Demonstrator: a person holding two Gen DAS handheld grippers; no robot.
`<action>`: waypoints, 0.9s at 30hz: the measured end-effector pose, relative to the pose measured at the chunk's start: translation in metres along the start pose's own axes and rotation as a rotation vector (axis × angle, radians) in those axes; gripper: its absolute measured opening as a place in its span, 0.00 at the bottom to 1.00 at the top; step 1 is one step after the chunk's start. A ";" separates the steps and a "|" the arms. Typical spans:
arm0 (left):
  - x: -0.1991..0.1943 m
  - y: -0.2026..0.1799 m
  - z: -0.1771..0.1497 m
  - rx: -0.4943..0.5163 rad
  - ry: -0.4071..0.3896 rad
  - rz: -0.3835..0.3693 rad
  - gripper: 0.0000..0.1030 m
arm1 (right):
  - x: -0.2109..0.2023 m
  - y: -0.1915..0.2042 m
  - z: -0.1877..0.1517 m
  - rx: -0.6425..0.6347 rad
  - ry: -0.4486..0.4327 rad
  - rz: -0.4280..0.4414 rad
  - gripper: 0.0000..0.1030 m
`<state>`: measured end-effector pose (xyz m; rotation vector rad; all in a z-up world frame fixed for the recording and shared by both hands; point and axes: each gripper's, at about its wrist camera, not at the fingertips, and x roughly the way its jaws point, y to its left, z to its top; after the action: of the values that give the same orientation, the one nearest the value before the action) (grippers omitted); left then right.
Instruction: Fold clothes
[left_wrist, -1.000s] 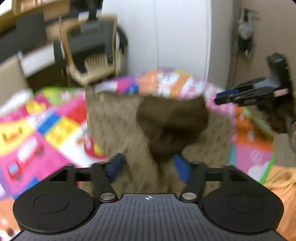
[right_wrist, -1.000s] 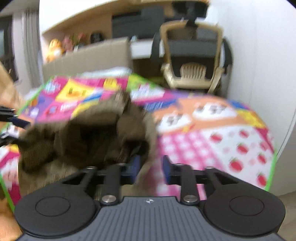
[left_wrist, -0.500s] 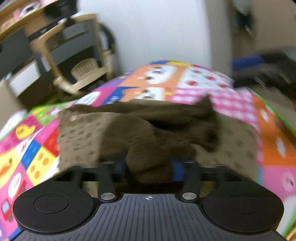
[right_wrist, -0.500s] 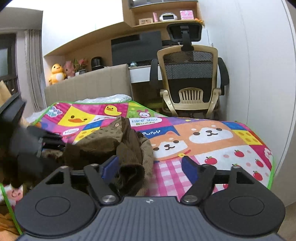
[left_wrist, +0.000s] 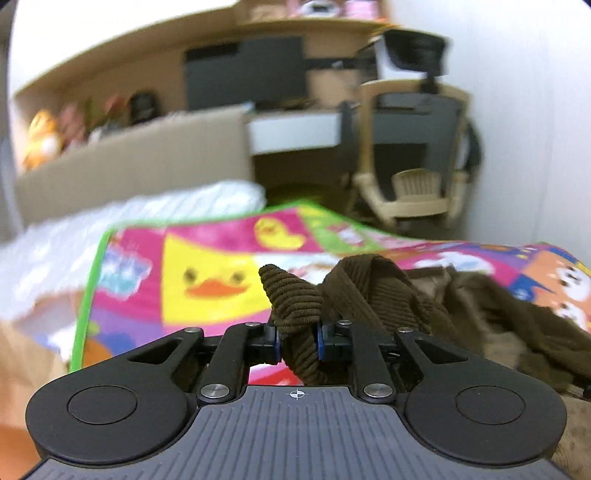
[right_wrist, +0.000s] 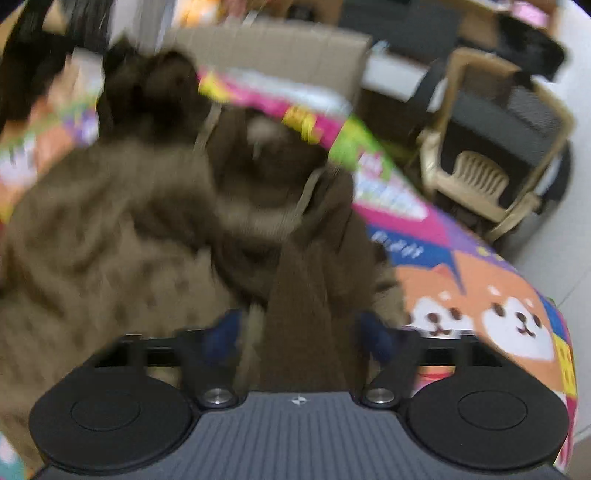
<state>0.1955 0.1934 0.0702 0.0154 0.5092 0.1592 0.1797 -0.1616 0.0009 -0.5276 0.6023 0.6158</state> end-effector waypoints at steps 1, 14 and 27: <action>0.009 0.010 -0.004 -0.034 0.017 -0.003 0.17 | 0.003 0.001 0.005 -0.046 0.005 -0.032 0.19; 0.066 0.039 -0.031 -0.206 -0.003 -0.067 0.18 | 0.071 -0.172 0.034 0.130 0.036 -0.634 0.04; 0.042 0.043 -0.034 -0.209 0.079 0.013 0.70 | 0.050 -0.202 -0.038 0.339 0.060 -0.653 0.46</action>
<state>0.2092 0.2416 0.0225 -0.1925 0.5697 0.2261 0.3326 -0.3073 -0.0039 -0.3901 0.5361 -0.1207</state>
